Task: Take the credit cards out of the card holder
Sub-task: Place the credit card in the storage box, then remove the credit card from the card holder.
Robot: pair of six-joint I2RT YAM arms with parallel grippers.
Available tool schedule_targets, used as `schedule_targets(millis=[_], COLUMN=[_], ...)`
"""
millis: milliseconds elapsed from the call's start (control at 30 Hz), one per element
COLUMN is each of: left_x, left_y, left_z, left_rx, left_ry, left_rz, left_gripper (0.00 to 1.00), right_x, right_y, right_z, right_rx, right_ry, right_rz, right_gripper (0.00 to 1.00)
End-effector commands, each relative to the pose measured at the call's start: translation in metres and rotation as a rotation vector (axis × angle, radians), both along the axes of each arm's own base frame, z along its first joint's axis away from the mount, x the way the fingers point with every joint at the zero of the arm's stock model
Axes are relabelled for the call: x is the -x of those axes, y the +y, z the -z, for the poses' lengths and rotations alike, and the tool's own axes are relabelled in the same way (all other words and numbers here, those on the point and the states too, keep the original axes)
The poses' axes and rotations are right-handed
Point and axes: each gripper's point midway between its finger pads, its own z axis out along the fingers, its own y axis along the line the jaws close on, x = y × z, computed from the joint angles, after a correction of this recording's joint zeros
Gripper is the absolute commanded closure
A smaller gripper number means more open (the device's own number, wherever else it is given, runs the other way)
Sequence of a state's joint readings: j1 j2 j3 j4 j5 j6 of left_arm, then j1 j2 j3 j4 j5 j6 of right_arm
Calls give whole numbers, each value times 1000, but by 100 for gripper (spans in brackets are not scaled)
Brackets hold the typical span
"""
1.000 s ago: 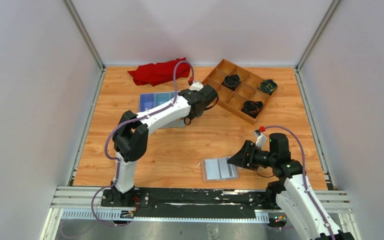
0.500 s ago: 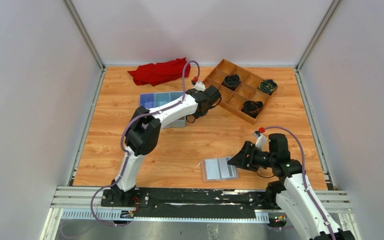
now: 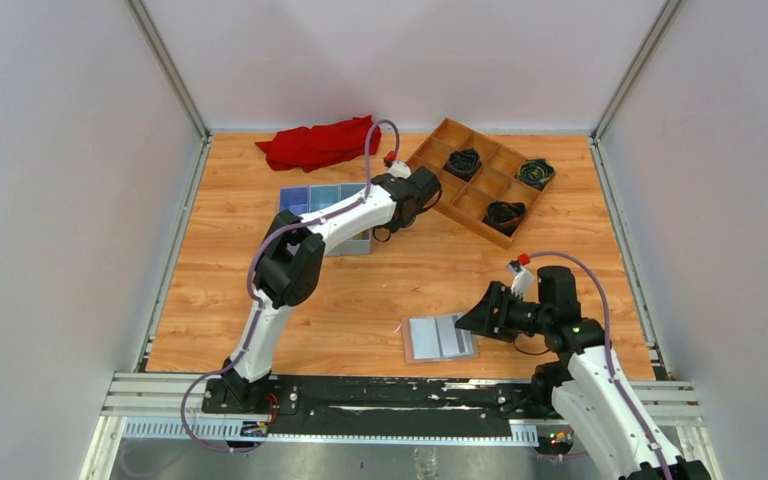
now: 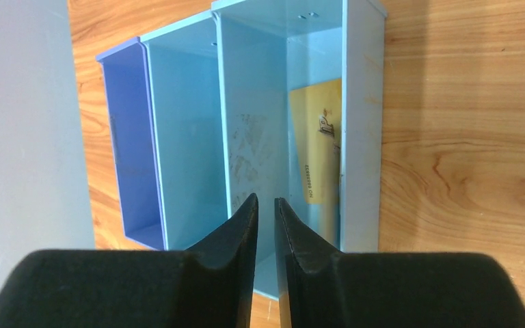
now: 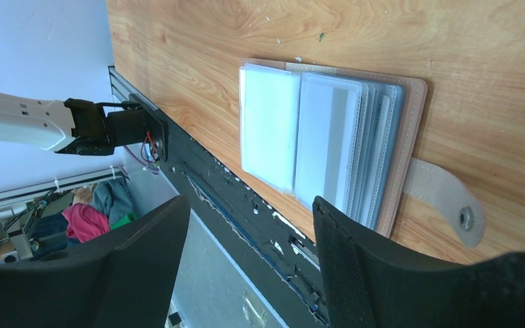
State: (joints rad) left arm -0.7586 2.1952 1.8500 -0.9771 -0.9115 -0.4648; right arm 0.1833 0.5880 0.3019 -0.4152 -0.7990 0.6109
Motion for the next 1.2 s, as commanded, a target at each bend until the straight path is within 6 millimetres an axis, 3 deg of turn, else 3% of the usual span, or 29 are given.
schedule_targets(millis=[0,100,233,367,433,500,567,667,733,867,1167], left_x=[-2,3,17,53,77,105,134,172,189,202,217], left_y=[-3,-7,-17,-41,-59,-76,-91,-112,-113,-110,-104], left_z=[-2,-14,-45,-79,-84,-82,-67,-41,-27,-20,-23], left_rx=[42,103,198,372,453,529,622,803,907,1035,1111], left_ry=[1,-1,-26,-17,24,78,157,264,285,264,266], left_rz=[-5,4,41,126,211,290,345,391,378,344,353], left_gripper=[81,81,81,81,81,81,81,81,81,78,77], right_x=[-3,-4,-6,-9,-9,-10,-9,-8,-12,-19,-17], right_y=[0,0,-1,-3,-2,-4,-4,-5,-5,-2,4], right_z=[-8,-7,-6,-8,-13,-14,-12,-1,2,6,27], right_rx=[14,18,30,46,54,73,79,90,89,87,100], right_ry=[-22,-17,-23,-49,-82,-100,-90,-58,-52,-32,37], right_rz=[-8,-6,-1,-11,-37,-48,-53,-52,-39,-28,-90], right_gripper=[30,30,30,29,21,19,19,25,30,33,38])
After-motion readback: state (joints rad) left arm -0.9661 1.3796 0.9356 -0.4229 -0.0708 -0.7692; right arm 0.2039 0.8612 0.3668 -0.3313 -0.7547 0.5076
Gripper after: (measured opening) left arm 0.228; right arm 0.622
